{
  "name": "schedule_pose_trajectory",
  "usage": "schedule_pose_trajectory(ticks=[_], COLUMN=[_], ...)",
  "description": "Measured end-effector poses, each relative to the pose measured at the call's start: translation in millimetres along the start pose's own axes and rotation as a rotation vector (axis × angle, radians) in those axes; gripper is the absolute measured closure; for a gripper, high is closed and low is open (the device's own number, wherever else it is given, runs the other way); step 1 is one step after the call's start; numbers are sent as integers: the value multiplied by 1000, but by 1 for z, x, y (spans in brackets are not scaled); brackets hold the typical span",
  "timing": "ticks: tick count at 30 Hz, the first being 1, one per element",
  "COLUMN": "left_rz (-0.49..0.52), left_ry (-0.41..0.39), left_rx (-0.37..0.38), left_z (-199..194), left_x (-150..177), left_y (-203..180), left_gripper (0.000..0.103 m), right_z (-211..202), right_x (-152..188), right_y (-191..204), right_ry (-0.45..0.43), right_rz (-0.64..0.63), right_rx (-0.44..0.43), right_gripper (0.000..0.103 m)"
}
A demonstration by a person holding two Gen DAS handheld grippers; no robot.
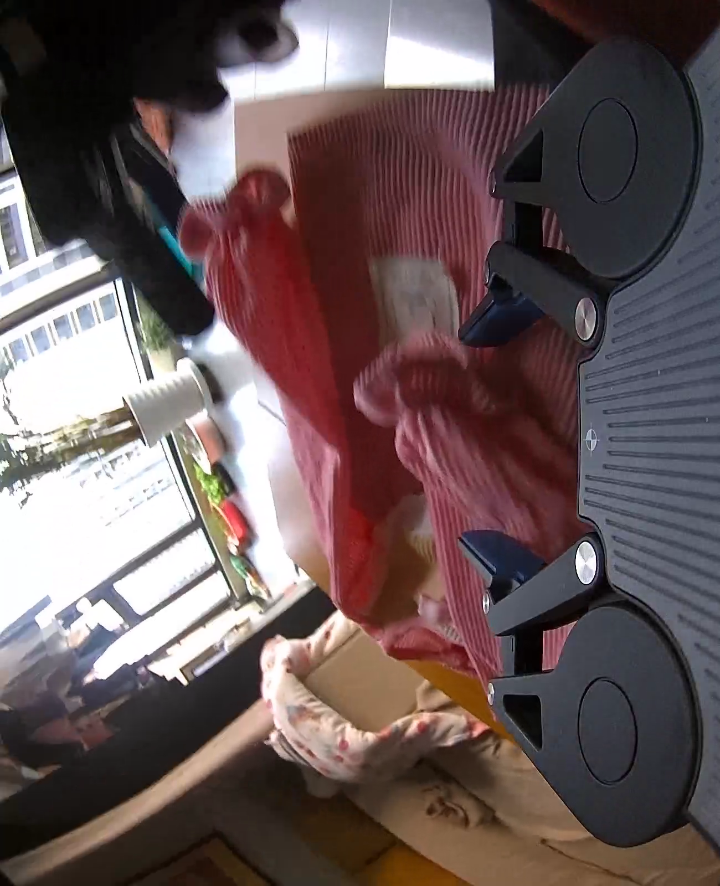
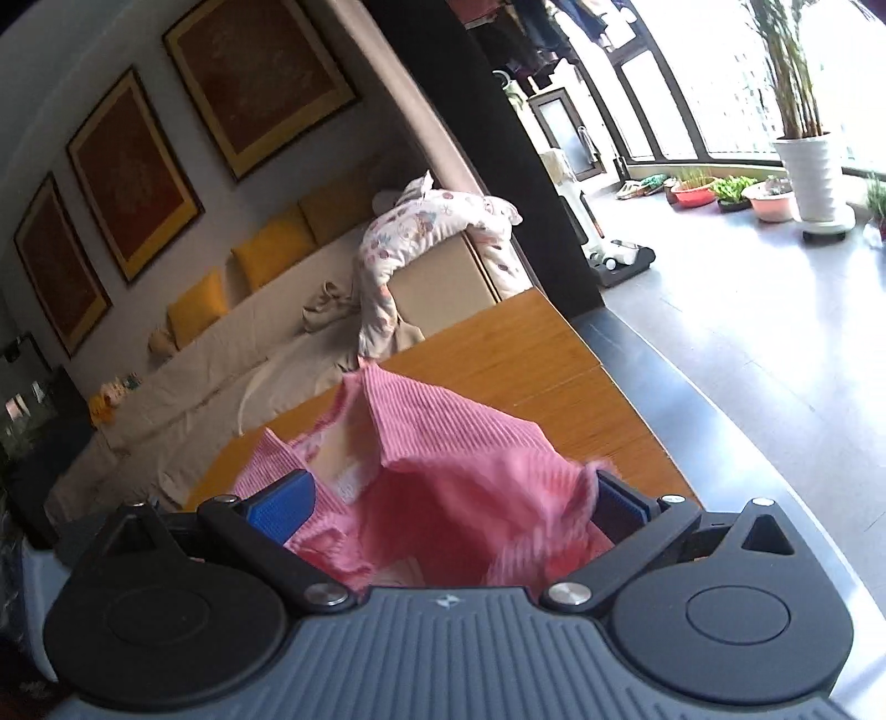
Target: Fold clothes
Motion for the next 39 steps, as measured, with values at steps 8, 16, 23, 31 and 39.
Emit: schedule_pose_trajectory(ticks=[8, 16, 23, 31, 39], left_rz=[-348, -870, -1211, -1318, -1200], left_ry=[-111, -93, -9, 31, -88], left_rx=[-76, -307, -292, -274, -210], left_z=[-13, -47, -43, -75, -113], left_x=[11, 97, 189, 225, 190], left_y=[99, 253, 287, 297, 271], left_gripper=[91, 91, 90, 55, 30], right_z=[9, 46, 123, 198, 205], right_x=[-27, -40, -46, -73, -82], right_y=[26, 84, 114, 108, 158], right_ry=[-53, -59, 132, 194, 328], right_rz=[-224, -561, -661, -668, -459], right_rx=[56, 40, 28, 129, -245], right_gripper=[0, 15, 53, 53, 61])
Point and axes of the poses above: each gripper's, at about its wrist camera, not at the fingertips, and z roughly the way its jaws point, y to its left, x to its underside, the point moved 2 cm from there along z, roughly the way its jaws point, and after that the axes turned 2 degrees about y, right-handed, at the moved point
